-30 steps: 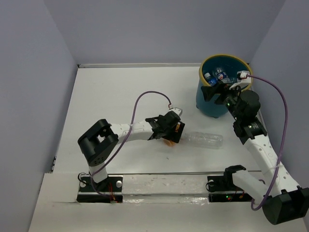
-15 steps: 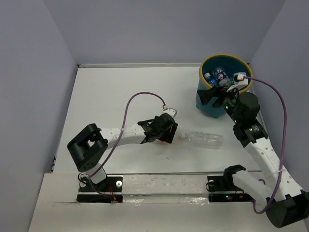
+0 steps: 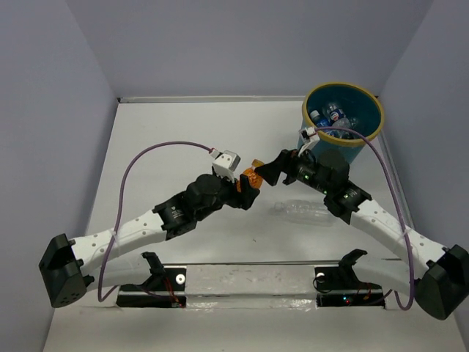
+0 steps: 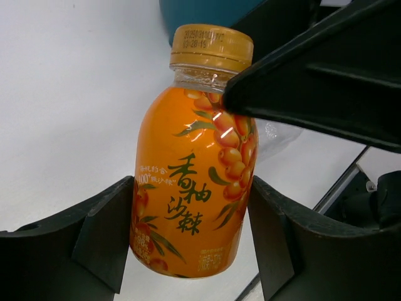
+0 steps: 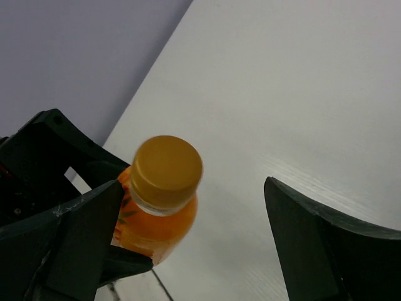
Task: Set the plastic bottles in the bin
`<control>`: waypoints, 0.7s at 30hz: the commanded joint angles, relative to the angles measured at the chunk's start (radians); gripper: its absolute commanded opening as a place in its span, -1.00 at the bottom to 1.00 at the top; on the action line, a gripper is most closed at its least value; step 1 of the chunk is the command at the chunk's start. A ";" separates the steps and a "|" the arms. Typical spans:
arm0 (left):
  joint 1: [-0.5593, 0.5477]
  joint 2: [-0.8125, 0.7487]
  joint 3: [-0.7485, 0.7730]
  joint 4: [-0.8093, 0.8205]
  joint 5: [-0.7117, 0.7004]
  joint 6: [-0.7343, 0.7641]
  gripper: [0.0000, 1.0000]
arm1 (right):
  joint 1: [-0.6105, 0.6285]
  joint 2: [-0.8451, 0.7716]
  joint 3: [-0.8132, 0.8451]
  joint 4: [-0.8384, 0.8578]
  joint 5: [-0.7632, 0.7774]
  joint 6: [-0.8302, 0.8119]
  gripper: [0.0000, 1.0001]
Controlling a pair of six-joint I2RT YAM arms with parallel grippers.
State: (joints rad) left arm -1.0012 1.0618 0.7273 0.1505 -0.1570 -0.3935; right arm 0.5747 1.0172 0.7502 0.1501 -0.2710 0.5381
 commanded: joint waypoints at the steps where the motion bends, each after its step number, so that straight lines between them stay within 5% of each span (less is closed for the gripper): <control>1: -0.001 -0.080 -0.028 0.135 0.033 0.024 -0.26 | 0.085 0.059 0.008 0.163 -0.039 0.071 0.99; 7: 0.001 -0.118 -0.046 0.149 0.062 0.028 -0.24 | 0.137 0.161 0.023 0.262 -0.077 0.120 0.86; 12: 0.001 -0.134 -0.045 0.120 0.021 0.024 -0.11 | 0.137 0.169 0.034 0.284 -0.071 0.146 -0.02; 13: 0.001 -0.143 -0.043 0.113 0.005 0.022 0.07 | 0.137 0.159 0.038 0.266 -0.036 0.142 -0.18; 14: 0.001 -0.148 -0.046 0.110 -0.001 0.019 0.49 | 0.137 0.138 0.041 0.256 -0.008 0.129 -0.33; 16: 0.001 -0.158 -0.046 0.100 -0.010 0.015 0.87 | 0.137 0.115 0.051 0.224 0.060 0.111 -0.57; 21: 0.000 -0.178 -0.049 0.063 0.001 0.012 0.98 | 0.137 0.054 0.158 0.122 0.281 -0.045 -0.75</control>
State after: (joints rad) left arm -0.9997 0.9173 0.6781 0.1902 -0.1371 -0.3813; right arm 0.7139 1.1355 0.7803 0.3000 -0.1970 0.6323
